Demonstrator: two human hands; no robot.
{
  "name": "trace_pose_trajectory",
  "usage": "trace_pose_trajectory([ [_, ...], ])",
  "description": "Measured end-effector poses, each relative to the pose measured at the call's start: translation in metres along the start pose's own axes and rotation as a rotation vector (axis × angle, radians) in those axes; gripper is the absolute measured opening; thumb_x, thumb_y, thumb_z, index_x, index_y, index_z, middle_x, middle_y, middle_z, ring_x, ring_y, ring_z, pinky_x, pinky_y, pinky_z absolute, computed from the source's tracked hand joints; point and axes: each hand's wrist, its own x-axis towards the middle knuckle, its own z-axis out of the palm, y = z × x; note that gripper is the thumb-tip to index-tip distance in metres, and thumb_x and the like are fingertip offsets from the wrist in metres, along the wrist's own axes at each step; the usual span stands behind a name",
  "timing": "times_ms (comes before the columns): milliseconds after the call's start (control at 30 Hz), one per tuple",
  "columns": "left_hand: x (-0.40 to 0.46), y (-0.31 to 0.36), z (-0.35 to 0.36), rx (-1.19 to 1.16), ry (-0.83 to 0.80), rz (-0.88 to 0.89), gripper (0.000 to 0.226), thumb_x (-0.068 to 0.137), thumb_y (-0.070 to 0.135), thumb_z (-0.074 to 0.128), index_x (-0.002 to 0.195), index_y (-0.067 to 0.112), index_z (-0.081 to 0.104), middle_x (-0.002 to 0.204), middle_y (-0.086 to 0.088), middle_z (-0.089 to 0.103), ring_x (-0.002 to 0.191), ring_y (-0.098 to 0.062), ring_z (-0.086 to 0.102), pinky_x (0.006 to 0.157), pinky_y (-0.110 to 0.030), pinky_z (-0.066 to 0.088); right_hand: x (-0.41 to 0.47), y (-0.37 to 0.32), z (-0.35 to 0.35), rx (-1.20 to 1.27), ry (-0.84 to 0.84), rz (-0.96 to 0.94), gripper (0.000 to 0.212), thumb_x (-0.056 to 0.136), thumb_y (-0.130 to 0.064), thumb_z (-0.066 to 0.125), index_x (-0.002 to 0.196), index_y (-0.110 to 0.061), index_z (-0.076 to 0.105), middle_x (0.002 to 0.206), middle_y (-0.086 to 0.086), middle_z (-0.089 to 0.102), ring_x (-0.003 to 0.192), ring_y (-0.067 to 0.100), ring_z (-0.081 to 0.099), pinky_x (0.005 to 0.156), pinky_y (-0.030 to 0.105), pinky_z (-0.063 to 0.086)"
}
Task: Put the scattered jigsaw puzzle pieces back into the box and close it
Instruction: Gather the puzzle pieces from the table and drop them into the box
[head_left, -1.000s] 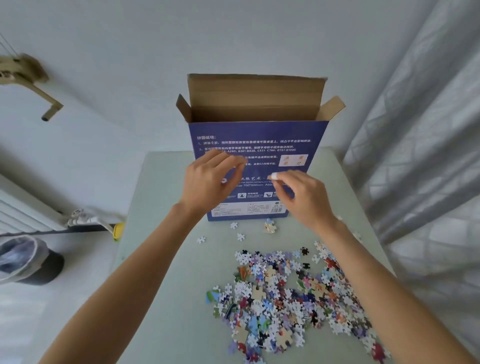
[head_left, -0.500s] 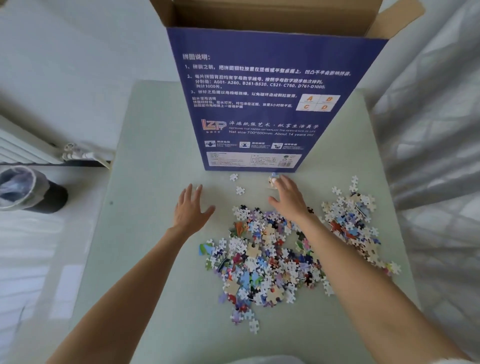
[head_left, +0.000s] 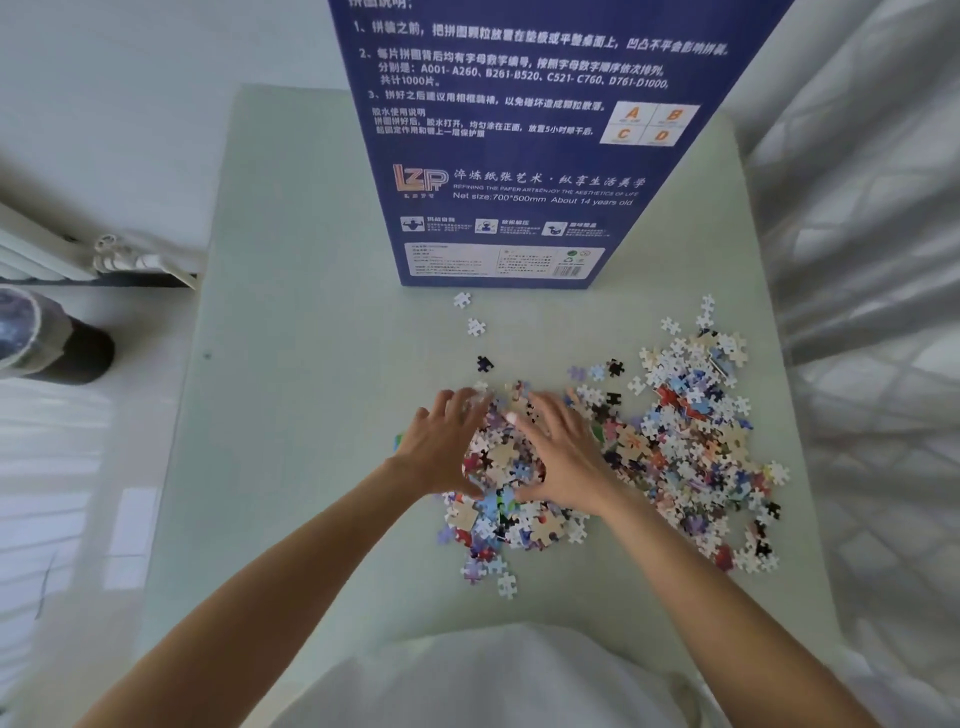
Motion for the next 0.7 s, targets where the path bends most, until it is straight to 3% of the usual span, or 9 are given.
trace_pose_trajectory([
  [67, -0.003, -0.001, 0.003, -0.015, 0.011, -0.021, 0.126, 0.057, 0.064, 0.074, 0.148, 0.020, 0.000, 0.145, -0.004, 0.020, 0.128, -0.024, 0.025, 0.100, -0.039, 0.042, 0.000, -0.004, 0.002, -0.035, -0.058, 0.085, 0.126, 0.056, -0.065, 0.072, 0.147, -0.031, -0.010, 0.149, 0.001, -0.027, 0.138, 0.025, -0.021, 0.112, 0.053, -0.007],
  [133, -0.004, -0.001, 0.003, -0.096, 0.021, -0.052, 0.120, 0.059, 0.056, 0.079, 0.148, 0.021, 0.006, 0.139, -0.003, 0.025, 0.122, -0.022, 0.029, 0.094, -0.036, 0.047, 0.007, -0.008, 0.000, -0.056, -0.076, 0.129, 0.132, 0.052, -0.070, 0.070, 0.144, -0.034, -0.017, 0.152, 0.001, -0.024, 0.141, 0.028, -0.016, 0.113, 0.057, -0.001],
  [200, -0.007, 0.001, 0.002, -0.180, 0.033, -0.068, 0.109, 0.062, 0.046, 0.081, 0.146, 0.023, 0.015, 0.136, -0.003, 0.028, 0.119, -0.022, 0.032, 0.091, -0.033, 0.049, 0.015, -0.010, -0.004, -0.087, -0.049, 0.132, 0.131, 0.050, -0.075, 0.068, 0.146, -0.032, -0.010, 0.155, 0.005, -0.007, 0.142, 0.031, -0.001, 0.113, 0.056, 0.008],
  [267, -0.010, 0.001, 0.002, -0.225, 0.047, -0.075, 0.096, 0.067, 0.040, 0.080, 0.143, 0.025, 0.023, 0.136, -0.003, 0.030, 0.119, -0.021, 0.034, 0.088, -0.031, 0.049, 0.021, -0.012, -0.009, -0.090, -0.004, 0.117, 0.123, 0.052, -0.071, 0.069, 0.148, -0.026, 0.005, 0.152, 0.008, 0.013, 0.136, 0.030, 0.018, 0.111, 0.046, 0.021],
  [367, -0.013, -0.001, 0.005, -0.312, 0.083, -0.100, 0.079, 0.073, 0.035, 0.077, 0.138, 0.025, 0.034, 0.134, -0.004, 0.036, 0.117, -0.022, 0.039, 0.089, -0.031, 0.048, 0.023, -0.018, -0.016, -0.038, 0.012, 0.090, 0.102, 0.060, -0.060, 0.073, 0.142, -0.021, 0.025, 0.141, 0.008, 0.029, 0.122, 0.024, 0.035, 0.095, 0.033, 0.039],
  [467, -0.013, -0.005, 0.006, -0.437, 0.097, -0.136, 0.067, 0.074, 0.028, 0.076, 0.132, 0.023, 0.043, 0.126, -0.007, 0.043, 0.110, -0.024, 0.048, 0.090, -0.031, 0.044, 0.023, -0.023, -0.020, 0.039, 0.015, 0.096, 0.087, 0.065, -0.050, 0.074, 0.135, -0.017, 0.034, 0.134, 0.009, 0.035, 0.114, 0.021, 0.044, 0.084, 0.025, 0.041],
  [600, -0.013, -0.012, 0.004, -0.554, 0.087, -0.178, 0.063, 0.073, 0.023, 0.078, 0.128, 0.019, 0.047, 0.119, -0.009, 0.049, 0.101, -0.025, 0.054, 0.085, -0.031, 0.046, 0.023, -0.030, -0.017, 0.154, -0.014, 0.135, 0.089, 0.070, -0.040, 0.075, 0.141, -0.017, 0.026, 0.136, 0.009, 0.040, 0.116, 0.022, 0.050, 0.092, 0.032, 0.044],
  [700, -0.012, -0.016, 0.000, -0.551, 0.074, -0.187, 0.062, 0.075, 0.025, 0.076, 0.129, 0.016, 0.047, 0.118, -0.010, 0.053, 0.103, -0.026, 0.055, 0.088, -0.033, 0.047, 0.025, -0.033, -0.016, 0.145, -0.016, 0.129, 0.076, 0.075, -0.039, 0.072, 0.136, -0.016, 0.035, 0.134, 0.005, 0.045, 0.114, 0.021, 0.052, 0.092, 0.032, 0.046],
])
